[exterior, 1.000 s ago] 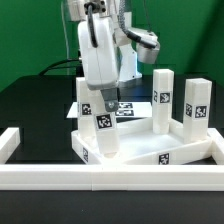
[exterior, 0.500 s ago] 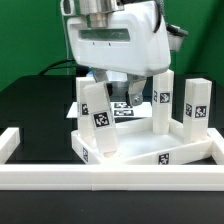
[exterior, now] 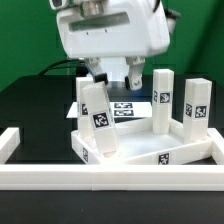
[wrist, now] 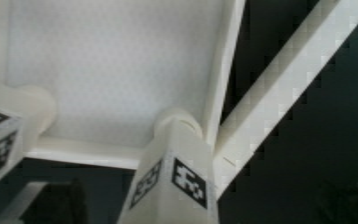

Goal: Assemble desk

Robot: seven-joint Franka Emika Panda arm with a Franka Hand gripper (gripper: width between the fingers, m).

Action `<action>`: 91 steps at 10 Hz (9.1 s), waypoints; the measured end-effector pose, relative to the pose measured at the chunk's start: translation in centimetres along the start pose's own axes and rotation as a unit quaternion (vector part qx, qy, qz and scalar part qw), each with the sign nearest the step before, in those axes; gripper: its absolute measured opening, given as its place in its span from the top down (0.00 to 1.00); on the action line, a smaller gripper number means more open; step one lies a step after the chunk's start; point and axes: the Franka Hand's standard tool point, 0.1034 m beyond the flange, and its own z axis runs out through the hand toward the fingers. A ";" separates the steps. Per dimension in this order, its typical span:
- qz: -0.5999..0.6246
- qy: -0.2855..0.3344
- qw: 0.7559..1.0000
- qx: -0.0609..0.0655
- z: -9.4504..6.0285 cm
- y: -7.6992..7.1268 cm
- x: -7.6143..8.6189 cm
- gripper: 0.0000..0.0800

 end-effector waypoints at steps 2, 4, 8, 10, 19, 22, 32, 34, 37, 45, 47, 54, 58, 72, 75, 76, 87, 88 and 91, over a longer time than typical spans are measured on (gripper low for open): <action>-0.018 0.001 1.000 0.001 -0.7 -0.1 0.3 0.19; -0.133 0.032 0.991 -0.012 -1.2 -0.4 1.4 0.19; -0.294 0.033 0.955 -0.013 -1.5 0.2 3.2 0.19; -0.301 0.032 0.953 -0.015 -1.2 0.3 3.2 0.19; -0.289 0.033 0.957 -0.024 2.2 -0.9 1.2 0.35; -0.211 0.035 0.977 -0.022 2.2 -0.8 1.4 0.62; 0.341 0.038 0.939 0.024 1.9 1.9 4.2 0.63; 0.437 0.043 0.898 0.038 2.3 0.4 2.6 0.63; 0.430 0.044 0.901 0.036 2.4 0.4 2.5 0.55; 0.059 0.046 0.997 -0.018 3.4 -0.2 0.4 0.19; -0.135 0.037 0.990 -0.034 2.4 0.0 1.7 0.19; 0.006 0.042 0.999 -0.029 2.7 0.3 1.7 0.63; 0.335 0.029 0.942 0.006 2.6 0.1 2.5 0.63; -0.054 0.044 0.998 -0.009 2.4 0.1 2.3 0.19; -0.161 0.053 0.985 -0.028 2.2 -0.2 2.3 0.19; -0.152 0.053 0.987 -0.028 2.2 -0.1 2.4 0.35; 0.392 0.029 0.919 0.015 2.4 -0.1 2.3 0.63; 0.340 0.029 0.940 0.011 2.5 0.0 2.2 0.63; 0.144 0.033 0.989 0.005 2.9 0.4 2.0 0.31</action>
Offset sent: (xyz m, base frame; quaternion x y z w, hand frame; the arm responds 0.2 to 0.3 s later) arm 0.0204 -0.0183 0.0098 -0.0364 0.0970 -0.2901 0.9514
